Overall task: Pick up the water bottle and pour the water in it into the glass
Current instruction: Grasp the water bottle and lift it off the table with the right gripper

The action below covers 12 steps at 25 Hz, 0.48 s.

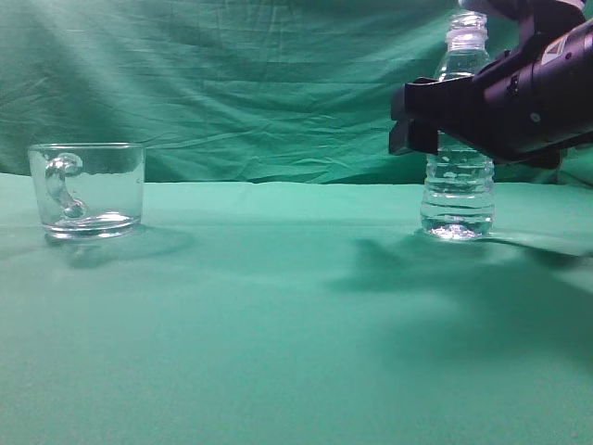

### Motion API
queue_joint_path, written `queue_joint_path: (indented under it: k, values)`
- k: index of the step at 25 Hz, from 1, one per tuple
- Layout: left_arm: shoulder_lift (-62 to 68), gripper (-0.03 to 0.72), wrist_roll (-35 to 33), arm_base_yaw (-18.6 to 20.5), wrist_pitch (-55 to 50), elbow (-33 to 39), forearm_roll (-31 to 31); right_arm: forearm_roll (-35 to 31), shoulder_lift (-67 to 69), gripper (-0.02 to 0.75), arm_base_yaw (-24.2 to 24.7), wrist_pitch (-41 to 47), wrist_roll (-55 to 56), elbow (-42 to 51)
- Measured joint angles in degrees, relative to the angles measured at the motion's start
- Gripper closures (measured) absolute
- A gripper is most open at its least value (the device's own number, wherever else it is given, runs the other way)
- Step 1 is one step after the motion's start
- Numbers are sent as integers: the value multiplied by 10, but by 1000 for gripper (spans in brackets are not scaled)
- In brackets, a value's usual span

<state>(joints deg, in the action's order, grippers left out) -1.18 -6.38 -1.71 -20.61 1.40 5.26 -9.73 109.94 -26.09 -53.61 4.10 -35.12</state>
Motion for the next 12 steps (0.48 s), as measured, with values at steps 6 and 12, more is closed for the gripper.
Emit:
queue_joint_path:
  k: [6,12]
  values:
    - [0,688,0,0,0,0,0,5,1,288,7,0,-1,-2]
    - [0,688,0,0,0,0,0,9,2,444,7,4,-6,-2]
